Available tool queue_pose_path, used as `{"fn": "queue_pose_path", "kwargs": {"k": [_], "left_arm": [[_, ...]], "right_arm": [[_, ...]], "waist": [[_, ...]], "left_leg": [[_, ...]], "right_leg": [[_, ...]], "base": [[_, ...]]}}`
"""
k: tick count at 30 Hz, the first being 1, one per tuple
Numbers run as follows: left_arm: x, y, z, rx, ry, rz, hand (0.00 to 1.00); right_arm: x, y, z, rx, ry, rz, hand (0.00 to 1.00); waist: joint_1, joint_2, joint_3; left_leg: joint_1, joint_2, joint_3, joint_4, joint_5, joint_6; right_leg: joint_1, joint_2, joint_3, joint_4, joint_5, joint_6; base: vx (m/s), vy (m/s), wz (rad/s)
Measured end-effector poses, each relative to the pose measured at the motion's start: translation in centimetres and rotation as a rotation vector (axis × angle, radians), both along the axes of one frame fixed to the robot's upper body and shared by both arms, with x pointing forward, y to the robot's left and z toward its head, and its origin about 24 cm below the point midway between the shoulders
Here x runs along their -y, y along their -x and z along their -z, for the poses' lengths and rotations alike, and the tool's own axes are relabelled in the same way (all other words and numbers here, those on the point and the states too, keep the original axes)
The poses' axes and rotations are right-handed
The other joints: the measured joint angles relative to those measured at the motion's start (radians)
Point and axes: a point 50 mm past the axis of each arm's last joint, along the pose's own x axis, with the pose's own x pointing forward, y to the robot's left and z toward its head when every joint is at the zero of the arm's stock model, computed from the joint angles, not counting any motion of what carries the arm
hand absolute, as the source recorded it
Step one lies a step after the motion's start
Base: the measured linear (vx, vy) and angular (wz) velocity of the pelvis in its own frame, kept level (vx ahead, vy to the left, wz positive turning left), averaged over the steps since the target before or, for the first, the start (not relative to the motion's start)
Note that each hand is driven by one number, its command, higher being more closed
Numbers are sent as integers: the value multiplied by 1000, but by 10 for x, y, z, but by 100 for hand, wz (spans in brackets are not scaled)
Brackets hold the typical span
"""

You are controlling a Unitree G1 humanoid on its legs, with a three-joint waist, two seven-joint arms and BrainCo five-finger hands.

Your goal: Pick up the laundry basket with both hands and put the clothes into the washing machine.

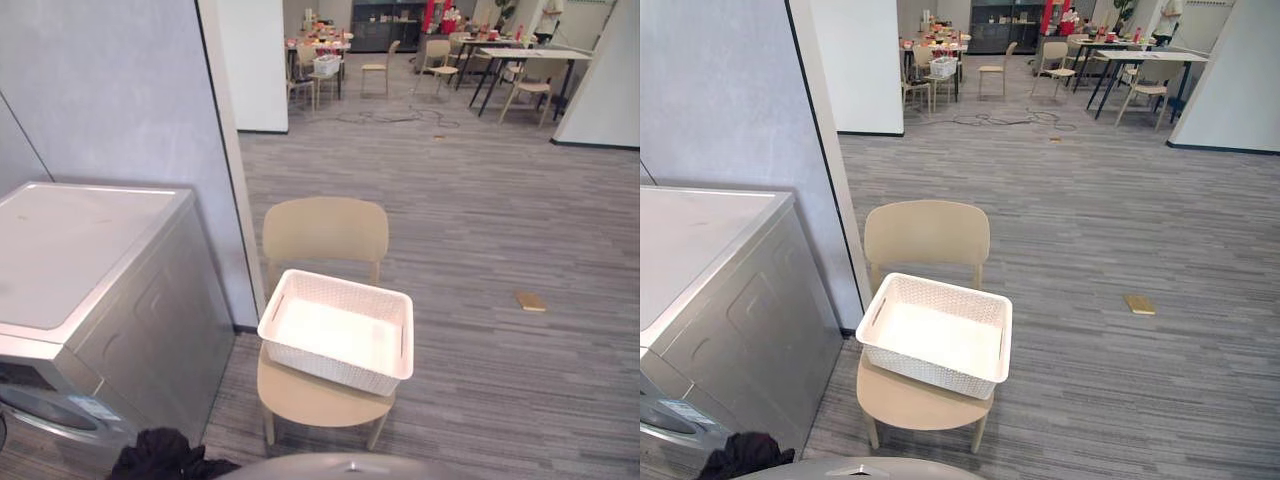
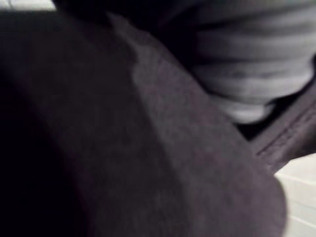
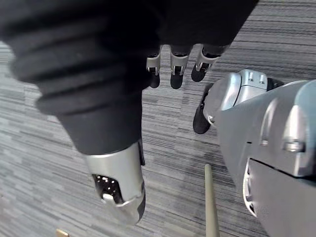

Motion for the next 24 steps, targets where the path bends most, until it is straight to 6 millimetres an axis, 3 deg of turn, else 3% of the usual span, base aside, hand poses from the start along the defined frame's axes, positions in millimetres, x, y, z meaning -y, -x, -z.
{"fn": "queue_pose_path", "kwargs": {"k": [7,12,15,18,20,21,22,23,24], "left_arm": [[9,-8,8,-5,64,-6,100],[9,-13,9,9,76,3,100],[6,-19,8,25,71,11,100],[6,-31,7,54,70,25,100],[11,-40,6,87,83,14,100],[12,-44,6,98,86,9,100],[14,-50,5,115,89,3,100],[15,-51,5,119,88,2,100],[15,-54,4,122,85,-2,100]], "right_arm": [[9,-1,4,-9,-18,52,0],[9,-21,6,19,-26,-2,0],[7,-35,7,30,-30,-71,0],[7,-59,7,63,-25,-180,0],[12,-96,0,127,29,-319,0],[15,-102,-3,142,49,-340,0],[20,-123,-10,198,95,-370,0],[21,-129,-12,216,109,-372,0],[22,-135,-15,238,126,-370,0]], "waist": [[-11,-1,3],[-17,-2,40],[-25,-9,73],[-19,-5,120],[1,6,156],[1,9,168],[1,15,186],[1,15,189],[-3,4,196]], "left_leg": [[6,-7,-21,6,-6,3],[32,-6,-29,7,-13,2],[-9,4,-95,65,-31,0],[-76,13,-186,120,-31,-3],[-127,12,-242,111,6,-3],[-143,8,-258,108,17,-2],[-186,-4,-289,96,46,18],[-200,-9,-292,89,50,44],[-218,-6,-241,78,47,93]], "right_leg": [[7,-1,1,-3,0,-1],[36,0,-8,6,-11,1],[58,-2,-63,37,-44,-8],[54,-1,-144,89,-80,-12],[4,-19,-194,185,-123,-14],[-13,-31,-215,214,-139,-17],[-49,-63,-262,285,-172,-19],[-58,-78,-281,307,-181,-21],[-59,-110,-323,329,-190,-24]], "base": [[71,11,1],[36,1,6],[-15,-34,54],[-37,-67,84],[-66,-52,74],[-125,-63,96],[-142,-65,85],[-101,-29,110],[-48,-6,108]]}}
